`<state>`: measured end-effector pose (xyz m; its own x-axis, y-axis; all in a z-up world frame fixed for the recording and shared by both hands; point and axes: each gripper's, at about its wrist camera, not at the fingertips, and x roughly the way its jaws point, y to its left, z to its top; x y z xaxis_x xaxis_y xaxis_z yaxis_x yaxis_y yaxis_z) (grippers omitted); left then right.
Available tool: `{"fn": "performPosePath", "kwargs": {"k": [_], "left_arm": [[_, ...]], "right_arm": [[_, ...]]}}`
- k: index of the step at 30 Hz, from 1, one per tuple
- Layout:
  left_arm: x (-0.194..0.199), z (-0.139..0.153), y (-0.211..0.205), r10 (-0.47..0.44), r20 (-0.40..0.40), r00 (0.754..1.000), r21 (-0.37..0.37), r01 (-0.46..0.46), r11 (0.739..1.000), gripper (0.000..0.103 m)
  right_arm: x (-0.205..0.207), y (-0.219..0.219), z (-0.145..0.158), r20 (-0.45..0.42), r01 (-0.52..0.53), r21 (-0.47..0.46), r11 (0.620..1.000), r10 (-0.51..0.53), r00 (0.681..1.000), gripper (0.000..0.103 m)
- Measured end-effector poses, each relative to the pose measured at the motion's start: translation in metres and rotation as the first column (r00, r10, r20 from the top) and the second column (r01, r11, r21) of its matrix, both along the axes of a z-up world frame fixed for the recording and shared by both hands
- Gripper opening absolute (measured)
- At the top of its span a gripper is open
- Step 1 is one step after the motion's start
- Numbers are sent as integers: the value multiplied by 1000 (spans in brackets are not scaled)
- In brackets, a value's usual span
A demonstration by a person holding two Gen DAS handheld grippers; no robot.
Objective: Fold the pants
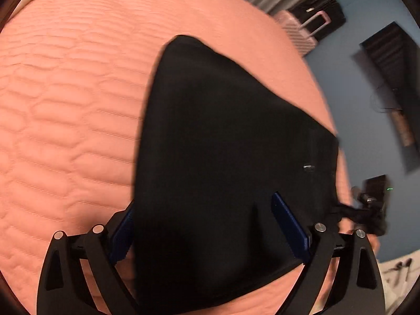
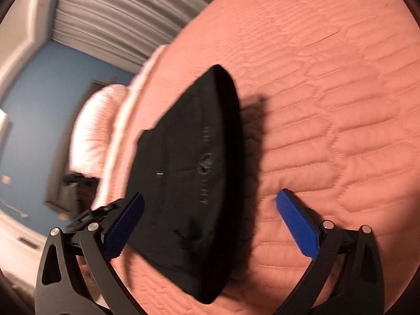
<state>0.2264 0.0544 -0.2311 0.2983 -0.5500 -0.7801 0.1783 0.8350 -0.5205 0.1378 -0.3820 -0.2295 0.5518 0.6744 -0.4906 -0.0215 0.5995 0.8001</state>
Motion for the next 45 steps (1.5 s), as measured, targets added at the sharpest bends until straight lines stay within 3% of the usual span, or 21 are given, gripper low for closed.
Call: {"fn": "performPosePath", "kwargs": {"k": [4,10,12,14,15,16,17,19,20,21,23,26,30,34,37,40,43,45], "left_arm": [[8,-4,-7,-54,-7,999,-25,54,998,92],[27,-23,9,-41,-55,998,-276,24,961,91],[30,-24,3,-33,-57,998,-270,17,963,91],[27,-18,-9,-38,-41,998,-214,28,976,89],[25,-12,-16,-46,-22,999,-187,41,981,76],[22,-7,-20,-54,-6,999,-176,52,983,72],[19,-2,-17,-54,10,998,-177,55,983,65],[19,4,-15,-34,14,999,-180,36,983,46],[20,5,-11,-19,3,1000,-166,19,986,25],[21,5,-9,-3,-9,1000,-145,2,989,14],[18,7,-7,3,-9,1000,-141,-5,990,13],[17,28,-16,-24,59,998,-82,29,996,12],[31,67,-20,-20,148,989,-103,35,994,12],[67,99,-20,3,221,975,-123,24,992,12],[102,114,-28,3,301,954,-91,26,995,13],[146,115,-39,17,326,945,-67,5,998,13],[187,97,-48,35,320,947,-11,-33,999,14],[217,67,-52,67,250,966,47,-81,996,25]], "right_arm": [[5,20,-5,36,-111,71,991,109,993,98],[19,48,-1,52,-138,29,990,136,989,98],[24,55,2,45,-129,35,991,128,991,98],[27,62,6,36,-124,43,991,123,992,94],[28,68,6,25,-125,34,992,124,992,88],[28,71,7,13,-120,24,993,119,993,73],[27,72,7,-10,-102,0,995,102,995,51],[25,67,6,-54,-60,-8,998,60,997,26],[24,67,7,-65,-51,-19,999,50,997,24],[21,70,13,-70,-51,-78,996,45,997,23],[19,78,25,-69,-54,-136,989,44,997,21],[20,93,51,-32,-56,-252,966,50,998,20],[35,103,94,64,-44,-337,941,69,996,19],[71,93,125,156,-7,-358,934,67,986,19],[114,86,135,200,18,-367,930,60,978,19],[163,85,128,200,32,-371,928,46,979,19],[208,85,100,151,41,-368,929,16,988,21],[239,85,58,27,17,-418,908,-6,1000,27]]}}
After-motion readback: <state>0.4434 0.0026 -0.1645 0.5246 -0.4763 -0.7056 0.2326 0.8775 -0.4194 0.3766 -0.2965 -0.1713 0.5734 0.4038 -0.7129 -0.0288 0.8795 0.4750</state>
